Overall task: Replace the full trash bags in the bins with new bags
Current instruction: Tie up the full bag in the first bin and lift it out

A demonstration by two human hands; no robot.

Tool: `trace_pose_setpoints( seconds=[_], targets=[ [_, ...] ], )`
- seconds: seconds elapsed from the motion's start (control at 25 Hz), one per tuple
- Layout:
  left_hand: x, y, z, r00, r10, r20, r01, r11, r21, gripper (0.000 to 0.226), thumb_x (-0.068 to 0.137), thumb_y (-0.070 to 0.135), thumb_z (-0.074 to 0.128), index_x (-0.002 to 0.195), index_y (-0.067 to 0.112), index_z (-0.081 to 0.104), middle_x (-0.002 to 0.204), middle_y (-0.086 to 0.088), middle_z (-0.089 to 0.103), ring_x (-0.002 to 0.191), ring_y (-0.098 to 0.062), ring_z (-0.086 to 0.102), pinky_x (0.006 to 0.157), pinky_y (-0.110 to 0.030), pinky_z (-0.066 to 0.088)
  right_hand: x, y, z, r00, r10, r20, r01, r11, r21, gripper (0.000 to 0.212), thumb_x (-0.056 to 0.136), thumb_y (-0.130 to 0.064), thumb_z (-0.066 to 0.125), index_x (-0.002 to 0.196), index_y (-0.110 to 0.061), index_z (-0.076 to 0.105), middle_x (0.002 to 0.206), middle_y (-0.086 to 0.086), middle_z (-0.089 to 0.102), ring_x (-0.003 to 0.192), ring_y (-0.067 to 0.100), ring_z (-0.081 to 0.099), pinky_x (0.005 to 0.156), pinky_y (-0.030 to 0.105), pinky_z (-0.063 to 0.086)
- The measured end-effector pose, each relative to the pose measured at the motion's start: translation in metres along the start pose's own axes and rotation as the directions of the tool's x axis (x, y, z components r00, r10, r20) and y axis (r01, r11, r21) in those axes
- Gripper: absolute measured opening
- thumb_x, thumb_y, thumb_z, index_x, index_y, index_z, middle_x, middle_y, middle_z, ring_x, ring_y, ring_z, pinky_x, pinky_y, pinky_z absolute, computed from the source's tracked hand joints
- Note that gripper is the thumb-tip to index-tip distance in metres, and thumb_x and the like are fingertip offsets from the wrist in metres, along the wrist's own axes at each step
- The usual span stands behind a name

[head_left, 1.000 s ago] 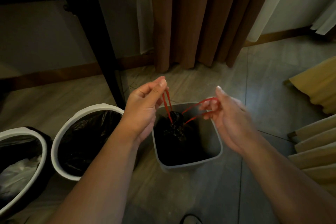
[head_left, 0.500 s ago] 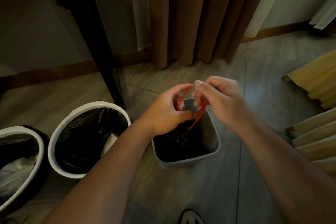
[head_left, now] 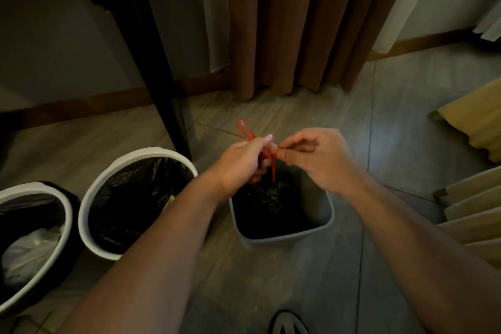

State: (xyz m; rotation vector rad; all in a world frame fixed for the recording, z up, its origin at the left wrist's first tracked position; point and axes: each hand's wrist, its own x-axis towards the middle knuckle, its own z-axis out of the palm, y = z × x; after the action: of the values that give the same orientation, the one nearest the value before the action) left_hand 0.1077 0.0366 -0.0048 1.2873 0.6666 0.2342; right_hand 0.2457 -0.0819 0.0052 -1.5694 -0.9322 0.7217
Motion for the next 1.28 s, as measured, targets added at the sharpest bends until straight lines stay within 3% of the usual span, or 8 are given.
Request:
trace_pose_setpoints(
  seconds=[0.24, 0.44, 0.6, 0.72, 0.8, 0.88, 1.08, 1.28],
  targets=[
    [0.001, -0.008, -0.008, 0.989, 0.144, -0.038, -0.134, 0.971, 0.199, 0.027, 0.102, 0.031, 0.069, 0.094, 0.007, 0.078, 0.068, -0.002, 0.062, 0.059, -0.012, 0.052, 0.057, -0.025, 0.042, -0.001, 0.007, -0.001, 0.966, 0.246, -0.081, -0.218, 0.941, 0.259, 0.017, 0.074, 0.007, 0.086, 0.084, 0.002, 0.073, 0.074, 0.018, 0.076, 0.063, 0.021, 0.073, 0.058, 0.025, 0.06],
    [-0.003, -0.013, -0.029, 0.983, 0.17, -0.073, -0.169, 0.985, 0.025, 0.013, 0.078, 0.026, 0.088, 0.089, 0.022, 0.083, 0.078, -0.01, 0.076, 0.07, -0.015, 0.069, 0.067, -0.024, 0.056, -0.011, 0.025, 0.001, 0.918, 0.375, 0.129, -0.376, 0.719, 0.585, 0.049, 0.067, 0.003, 0.083, 0.114, -0.001, 0.067, 0.082, 0.019, 0.076, 0.069, 0.025, 0.077, 0.059, 0.029, 0.062],
    [-0.006, -0.015, -0.035, 0.972, 0.233, -0.016, -0.231, 0.969, 0.082, 0.018, 0.075, 0.023, 0.09, 0.089, 0.019, 0.081, 0.084, -0.013, 0.076, 0.076, -0.021, 0.071, 0.073, -0.028, 0.058, -0.012, 0.04, 0.019, 0.903, 0.339, 0.264, -0.419, 0.834, 0.358, 0.057, 0.072, -0.001, 0.087, 0.124, -0.012, 0.068, 0.089, 0.02, 0.078, 0.08, 0.033, 0.079, 0.067, 0.035, 0.064],
    [-0.01, -0.018, -0.039, 0.952, 0.29, 0.093, -0.302, 0.937, 0.173, 0.015, 0.083, 0.008, 0.087, 0.095, 0.005, 0.078, 0.094, -0.012, 0.079, 0.092, -0.025, 0.077, 0.084, -0.032, 0.061, -0.004, 0.046, 0.027, 0.961, 0.18, 0.209, -0.17, 0.983, -0.067, 0.016, 0.084, -0.013, 0.087, 0.091, -0.024, 0.078, 0.08, 0.006, 0.079, 0.075, 0.019, 0.078, 0.067, 0.031, 0.064],
    [-0.014, -0.021, -0.039, 0.952, 0.286, 0.112, -0.302, 0.938, 0.169, 0.013, 0.082, 0.005, 0.086, 0.093, 0.004, 0.08, 0.097, -0.013, 0.08, 0.1, -0.029, 0.077, 0.094, -0.04, 0.061, 0.002, 0.048, 0.025, 0.986, -0.013, 0.164, 0.087, 0.887, -0.453, 0.023, 0.085, -0.03, 0.085, 0.069, -0.033, 0.069, 0.07, -0.008, 0.07, 0.069, 0.004, 0.069, 0.062, 0.017, 0.052],
    [-0.019, -0.026, -0.037, 0.953, 0.285, 0.098, -0.296, 0.945, 0.135, 0.013, 0.078, 0.006, 0.087, 0.09, 0.009, 0.081, 0.099, -0.013, 0.08, 0.103, -0.031, 0.076, 0.099, -0.044, 0.06, 0.006, 0.048, 0.024, 0.968, -0.198, 0.151, 0.249, 0.738, -0.628, 0.033, 0.083, -0.032, 0.084, 0.067, -0.042, 0.057, 0.076, -0.019, 0.058, 0.075, -0.001, 0.06, 0.065, 0.011, 0.042],
    [-0.022, -0.046, -0.031, 0.949, 0.314, -0.011, -0.313, 0.949, 0.027, 0.013, 0.081, -0.007, 0.082, 0.093, -0.004, 0.079, 0.106, -0.012, 0.081, 0.109, -0.026, 0.076, 0.1, -0.036, 0.058, 0.002, 0.05, 0.029, 0.942, -0.297, 0.159, 0.335, 0.779, -0.53, 0.036, 0.094, -0.018, 0.071, 0.127, -0.032, 0.067, 0.103, -0.021, 0.073, 0.096, -0.012, 0.066, 0.086, 0.011, 0.054],
    [-0.021, -0.052, -0.028, 0.919, 0.371, -0.133, -0.34, 0.917, 0.211, 0.012, 0.079, 0.004, 0.089, 0.089, 0.01, 0.085, 0.1, 0.004, 0.079, 0.099, -0.015, 0.076, 0.094, -0.03, 0.058, -0.004, 0.054, 0.028, 0.982, -0.167, 0.093, 0.189, 0.913, -0.36, 0.033, 0.096, -0.001, 0.066, 0.123, -0.017, 0.078, 0.114, -0.011, 0.079, 0.108, -0.003, 0.071, 0.099, 0.022, 0.055]
  ],
)
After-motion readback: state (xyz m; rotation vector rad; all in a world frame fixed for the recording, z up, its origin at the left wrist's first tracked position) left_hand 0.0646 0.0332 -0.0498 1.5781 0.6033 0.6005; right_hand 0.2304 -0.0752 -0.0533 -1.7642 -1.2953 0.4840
